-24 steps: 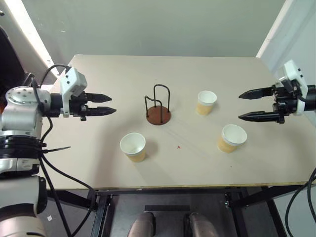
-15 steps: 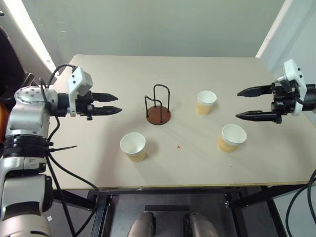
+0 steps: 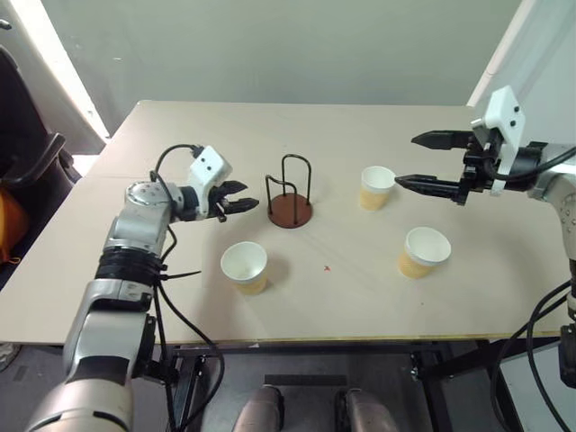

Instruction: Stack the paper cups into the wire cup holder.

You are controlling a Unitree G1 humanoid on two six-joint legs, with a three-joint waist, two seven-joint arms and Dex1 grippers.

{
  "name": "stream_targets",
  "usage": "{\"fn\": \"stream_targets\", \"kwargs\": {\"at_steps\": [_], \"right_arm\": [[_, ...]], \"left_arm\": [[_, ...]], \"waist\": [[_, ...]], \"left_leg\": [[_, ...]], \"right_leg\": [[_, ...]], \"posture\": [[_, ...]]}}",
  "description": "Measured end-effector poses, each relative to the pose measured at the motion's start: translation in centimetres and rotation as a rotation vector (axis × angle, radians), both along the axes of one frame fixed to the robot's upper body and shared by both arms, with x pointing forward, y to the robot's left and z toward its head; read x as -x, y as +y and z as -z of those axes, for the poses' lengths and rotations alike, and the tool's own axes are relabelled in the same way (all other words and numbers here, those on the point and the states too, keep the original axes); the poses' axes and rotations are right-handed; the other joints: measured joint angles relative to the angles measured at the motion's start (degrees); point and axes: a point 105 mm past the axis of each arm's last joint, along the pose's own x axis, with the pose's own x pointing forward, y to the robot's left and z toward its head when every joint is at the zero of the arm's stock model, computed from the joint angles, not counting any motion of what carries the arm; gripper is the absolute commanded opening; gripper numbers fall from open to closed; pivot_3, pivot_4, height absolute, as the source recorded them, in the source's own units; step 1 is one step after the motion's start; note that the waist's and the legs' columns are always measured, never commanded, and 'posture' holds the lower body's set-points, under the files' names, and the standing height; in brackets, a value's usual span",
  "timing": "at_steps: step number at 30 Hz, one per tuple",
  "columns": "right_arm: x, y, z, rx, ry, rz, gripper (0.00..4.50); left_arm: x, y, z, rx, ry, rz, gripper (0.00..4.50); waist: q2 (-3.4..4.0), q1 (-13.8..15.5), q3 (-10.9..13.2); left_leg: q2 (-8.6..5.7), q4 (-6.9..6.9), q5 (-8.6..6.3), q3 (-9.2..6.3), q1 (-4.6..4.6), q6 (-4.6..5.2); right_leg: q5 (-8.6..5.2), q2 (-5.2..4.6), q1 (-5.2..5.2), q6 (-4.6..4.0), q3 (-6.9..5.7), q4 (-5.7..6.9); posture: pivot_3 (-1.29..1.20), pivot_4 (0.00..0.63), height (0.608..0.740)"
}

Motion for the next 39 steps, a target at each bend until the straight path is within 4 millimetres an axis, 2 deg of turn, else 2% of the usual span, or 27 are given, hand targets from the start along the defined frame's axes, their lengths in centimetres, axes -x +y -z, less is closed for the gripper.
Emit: {"fn": "stream_targets", "kwargs": {"at_steps": [6, 10, 13, 18, 25, 29, 33, 36, 39], "right_arm": [[0.0, -0.4, -0.1, 0.01, -0.007, 0.022, 4.21], [0.3, -0.4, 0.1, 0.015, -0.007, 0.028, 4.21], [0.4, -0.4, 0.3, 0.018, -0.005, 0.033, 4.21], [0.4, -0.6, 0.6, 0.018, 0.0, 0.05, 4.21], [0.8, -0.8, 0.4, 0.01, -0.005, 0.052, 4.21], [2.3, -1.4, 1.3, 0.072, 0.071, 0.004, 4.21], [4.9, -1.6, 3.2, 0.178, 0.179, -0.103, 4.21], [5.6, -1.7, 3.8, 0.219, 0.214, -0.128, 4.21], [5.9, -2.7, 5.2, 0.299, 0.257, -0.092, 4.21]], "left_arm": [[-1.4, -2.0, -0.9, 0.035, -0.015, -0.05, 2.56], [-2.5, -2.4, 0.2, 0.038, 0.012, -0.128, 2.56], [-2.7, -2.8, 0.9, 0.042, 0.024, -0.138, 1.95], [-3.0, -3.5, 0.4, 0.049, 0.008, -0.122, 0.16], [-2.6, -4.2, 0.2, 0.07, 0.021, -0.064, 0.07], [-0.9, -5.5, -1.4, 0.103, 0.03, 0.083, 0.07], [2.4, -7.1, -3.1, 0.095, 0.024, 0.29, 0.07], [5.1, -8.6, -2.4, 0.038, 0.038, 0.443, 0.07], [7.7, -9.6, -0.2, -0.022, 0.08, 0.565, 0.07]], "waist": [[0.0, 0.09, 0.0], [0.0, 0.12, 0.0], [0.0, 0.2, 0.0], [0.0, 0.31, 0.0], [-0.01, 0.33, 0.0], [-0.02, 0.63, 0.01], [-0.02, 0.76, 0.01], [-0.02, 0.79, 0.01], [-0.02, 0.78, 0.01]], "left_leg": [[0.0, 0.11, 0.0, 0.08, 0.03, 0.01], [0.0, 0.19, -0.01, 0.11, 0.04, 0.03], [0.0, 0.26, -0.03, 0.13, 0.02, 0.05], [-0.02, 0.34, -0.06, 0.18, 0.0, 0.11], [-0.04, 0.39, -0.07, 0.23, -0.02, 0.13], [-0.15, 0.43, -0.01, 0.21, -0.15, 0.01], [-0.5, 0.55, 0.1, 0.28, -0.26, -0.24], [-0.6, 0.67, 0.02, 0.31, -0.29, -0.15], [-0.58, 0.85, -0.14, 0.26, -0.29, -0.01]], "right_leg": [[0.07, 0.0, 0.04, 0.13, 0.06, 0.0], [0.08, 0.0, 0.08, 0.17, 0.07, 0.0], [0.07, 0.01, 0.08, 0.22, 0.08, -0.02], [0.03, 0.01, 0.11, 0.31, 0.11, -0.03], [0.0, 0.01, 0.13, 0.39, 0.14, -0.04], [-0.11, 0.03, 0.12, 0.55, 0.15, -0.05], [-0.38, -0.02, 0.12, 0.86, 0.27, -0.01], [-0.43, -0.15, 0.14, 0.97, 0.32, -0.02], [-0.46, -0.22, 0.22, 1.03, 0.3, -0.02]], "posture": [[0.0, 0.15, 0.74], [0.0, 0.15, 0.74], [0.0, 0.15, 0.74], [0.0, 0.15, 0.74], [0.0, 0.15, 0.74], [0.0, 0.15, 0.74], [0.0, 0.15, 0.74], [0.0, 0.15, 0.74], [0.0, 0.15, 0.74]]}}
